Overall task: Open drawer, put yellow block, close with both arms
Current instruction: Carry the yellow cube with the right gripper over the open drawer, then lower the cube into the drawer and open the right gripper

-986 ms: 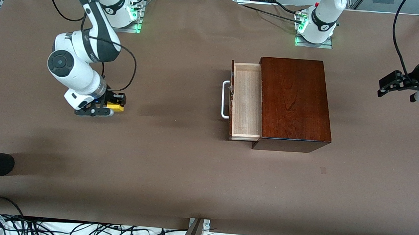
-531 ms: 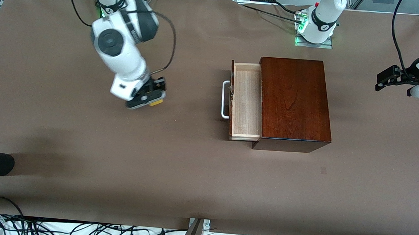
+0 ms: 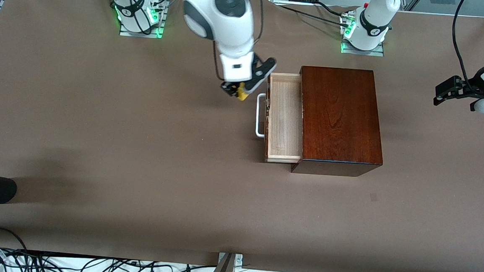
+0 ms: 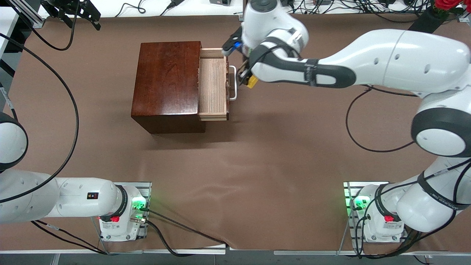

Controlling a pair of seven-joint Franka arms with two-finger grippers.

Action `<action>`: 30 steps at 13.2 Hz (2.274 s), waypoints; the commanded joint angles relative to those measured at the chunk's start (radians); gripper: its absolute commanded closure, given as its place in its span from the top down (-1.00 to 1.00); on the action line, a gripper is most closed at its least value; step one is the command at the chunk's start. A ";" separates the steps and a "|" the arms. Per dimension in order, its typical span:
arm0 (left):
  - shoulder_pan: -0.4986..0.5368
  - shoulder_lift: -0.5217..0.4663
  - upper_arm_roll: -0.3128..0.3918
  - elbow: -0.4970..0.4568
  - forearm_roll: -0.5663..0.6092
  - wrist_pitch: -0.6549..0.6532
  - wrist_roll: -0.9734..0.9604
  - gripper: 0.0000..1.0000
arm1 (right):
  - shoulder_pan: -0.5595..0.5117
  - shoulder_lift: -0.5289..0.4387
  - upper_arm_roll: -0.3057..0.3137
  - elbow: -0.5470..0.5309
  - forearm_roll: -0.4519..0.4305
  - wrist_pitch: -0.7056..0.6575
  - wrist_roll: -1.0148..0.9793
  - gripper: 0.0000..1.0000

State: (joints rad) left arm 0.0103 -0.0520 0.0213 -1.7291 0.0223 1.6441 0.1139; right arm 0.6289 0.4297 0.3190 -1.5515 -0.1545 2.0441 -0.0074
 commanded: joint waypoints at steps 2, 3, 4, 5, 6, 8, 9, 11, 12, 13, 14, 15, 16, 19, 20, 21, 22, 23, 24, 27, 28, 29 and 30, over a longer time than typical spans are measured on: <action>-0.009 -0.005 0.003 0.005 -0.005 -0.012 -0.014 1.00 | 0.135 0.170 -0.009 0.262 -0.054 -0.059 -0.095 -0.90; -0.009 -0.006 0.003 0.005 -0.005 -0.012 -0.014 1.00 | 0.176 0.208 -0.011 0.318 -0.068 -0.082 -0.146 -0.90; -0.009 -0.005 0.003 0.005 -0.005 -0.012 -0.014 1.00 | 0.196 0.252 -0.011 0.365 -0.086 -0.090 -0.196 -0.90; -0.009 -0.006 0.003 0.005 -0.005 -0.012 -0.014 1.00 | 0.225 0.285 -0.012 0.396 -0.123 -0.091 -0.239 -0.90; -0.009 -0.006 0.003 0.005 -0.005 -0.012 -0.014 1.00 | 0.236 0.308 -0.012 0.419 -0.157 -0.094 -0.288 -0.90; -0.009 -0.006 0.002 0.005 -0.005 -0.013 -0.014 1.00 | 0.238 0.331 -0.012 0.441 -0.163 -0.096 -0.345 -0.90; -0.009 -0.006 0.002 0.005 -0.005 -0.013 -0.014 1.00 | 0.238 0.340 -0.014 0.442 -0.169 -0.096 -0.397 -0.90; -0.009 -0.006 0.002 0.006 -0.005 -0.013 -0.014 1.00 | 0.236 0.343 -0.017 0.446 -0.177 -0.113 -0.453 -0.90; -0.009 -0.006 0.002 0.006 -0.005 -0.013 -0.014 1.00 | 0.236 0.349 -0.026 0.446 -0.175 -0.116 -0.474 -0.90; -0.009 -0.006 0.002 0.005 -0.005 -0.013 -0.014 1.00 | 0.230 0.354 -0.029 0.446 -0.175 -0.110 -0.499 -0.90; -0.016 -0.008 0.000 0.005 -0.005 -0.023 -0.016 1.00 | 0.224 0.363 -0.029 0.446 -0.175 -0.102 -0.517 -0.90; -0.019 -0.006 -0.018 0.006 -0.005 -0.024 -0.017 1.00 | 0.224 0.372 -0.031 0.447 -0.175 -0.098 -0.519 -0.90; -0.018 -0.006 -0.030 0.006 -0.004 -0.024 -0.025 1.00 | 0.219 0.377 -0.031 0.447 -0.175 -0.090 -0.520 -0.90; -0.018 -0.009 -0.037 0.006 -0.004 -0.043 -0.030 1.00 | 0.216 0.394 -0.037 0.447 -0.175 -0.065 -0.526 -0.90; -0.018 -0.009 -0.038 0.006 -0.004 -0.043 -0.028 1.00 | 0.215 0.396 -0.038 0.447 -0.175 -0.062 -0.526 -0.90; -0.019 -0.009 -0.040 0.006 -0.004 -0.049 -0.029 1.00 | 0.212 0.397 -0.038 0.447 -0.175 -0.053 -0.526 -0.90; -0.018 -0.009 -0.041 0.013 -0.004 -0.052 -0.030 1.00 | 0.209 0.403 -0.038 0.447 -0.175 -0.045 -0.528 -0.90; -0.020 -0.009 -0.041 0.013 -0.004 -0.052 -0.030 1.00 | 0.207 0.406 -0.038 0.447 -0.175 -0.036 -0.528 -0.90; -0.021 -0.009 -0.041 0.014 -0.004 -0.062 -0.030 1.00 | 0.198 0.415 -0.038 0.447 -0.175 -0.027 -0.528 -0.90; -0.020 -0.011 -0.076 0.014 -0.002 -0.079 -0.037 1.00 | 0.193 0.425 -0.043 0.447 -0.174 -0.012 -0.536 -0.89; -0.020 -0.011 -0.087 0.016 0.008 -0.079 -0.040 1.00 | 0.193 0.429 -0.043 0.447 -0.174 -0.007 -0.536 -0.88; -0.020 -0.012 -0.102 0.020 0.024 -0.081 -0.043 1.00 | 0.193 0.431 -0.043 0.447 -0.174 -0.004 -0.534 -0.88; -0.020 -0.011 -0.113 0.028 0.028 -0.082 -0.060 1.00 | 0.193 0.435 -0.043 0.446 -0.174 -0.002 -0.534 -0.87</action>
State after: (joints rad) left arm -0.0096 -0.0559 -0.0708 -1.7236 0.0263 1.5856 0.0800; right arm 0.8244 0.8437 0.2723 -1.1360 -0.3146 2.0484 -0.5244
